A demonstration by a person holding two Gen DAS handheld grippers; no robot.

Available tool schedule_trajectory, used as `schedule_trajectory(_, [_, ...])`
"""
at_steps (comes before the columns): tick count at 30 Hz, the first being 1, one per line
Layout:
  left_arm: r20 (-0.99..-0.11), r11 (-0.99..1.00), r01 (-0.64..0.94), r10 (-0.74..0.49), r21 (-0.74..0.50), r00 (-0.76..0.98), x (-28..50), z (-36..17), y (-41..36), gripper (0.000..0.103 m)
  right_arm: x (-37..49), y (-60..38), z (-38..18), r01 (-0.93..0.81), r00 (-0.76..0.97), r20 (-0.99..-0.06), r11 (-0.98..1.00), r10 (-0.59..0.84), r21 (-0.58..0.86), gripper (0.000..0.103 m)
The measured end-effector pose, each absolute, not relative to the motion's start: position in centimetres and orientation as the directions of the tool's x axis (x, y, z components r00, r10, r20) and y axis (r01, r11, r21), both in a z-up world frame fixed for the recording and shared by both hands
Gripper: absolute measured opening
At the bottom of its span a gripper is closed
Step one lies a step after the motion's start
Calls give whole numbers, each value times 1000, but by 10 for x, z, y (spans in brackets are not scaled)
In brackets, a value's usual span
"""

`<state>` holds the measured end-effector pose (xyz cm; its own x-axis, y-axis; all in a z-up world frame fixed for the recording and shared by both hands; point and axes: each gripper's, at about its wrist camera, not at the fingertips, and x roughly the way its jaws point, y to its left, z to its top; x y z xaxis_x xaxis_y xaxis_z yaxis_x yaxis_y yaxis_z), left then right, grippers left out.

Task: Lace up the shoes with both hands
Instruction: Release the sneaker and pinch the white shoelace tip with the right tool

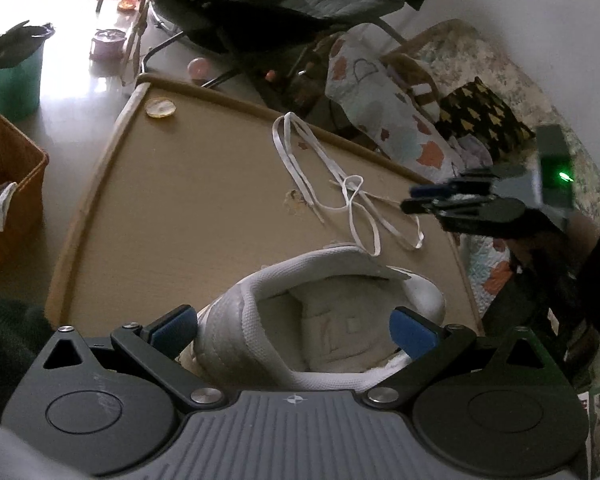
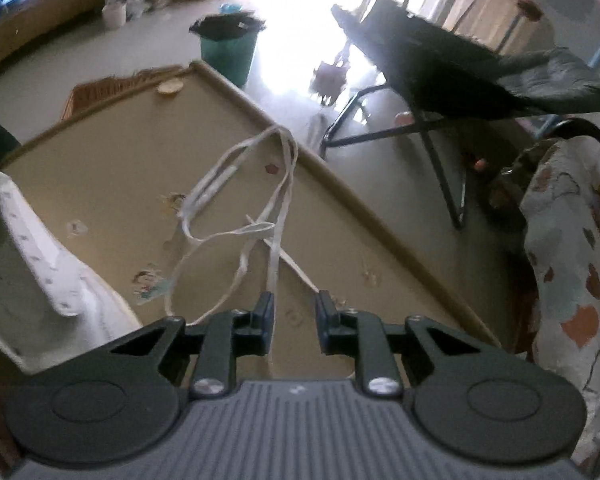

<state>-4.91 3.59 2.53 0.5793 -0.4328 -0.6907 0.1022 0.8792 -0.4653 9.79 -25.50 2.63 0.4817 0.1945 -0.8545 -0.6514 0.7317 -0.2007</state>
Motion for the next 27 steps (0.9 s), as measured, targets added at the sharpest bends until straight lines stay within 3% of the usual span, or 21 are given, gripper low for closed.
schedule_trajectory(12, [-689,877,104,-438,-470,577,-47,25,41,103,139,-251,1,-704,360,-911,700,200,-125,21])
schedule_trajectory(15, [-692,876,102,-438,-471,574,-46,24,41,103,144,-252,2,-704,308,-928,706,209,-74,6])
schedule_trajectory(18, [-703,878,94,-437,-470,562,-44,22,41,103,141,-255,2,-699,285,-938,713,197,-63,0])
schedule_trajectory(27, [-699,877,94,-436,-471,566,-43,21,42,103,105,-293,17,-610,356,-925,783,135,-120,0])
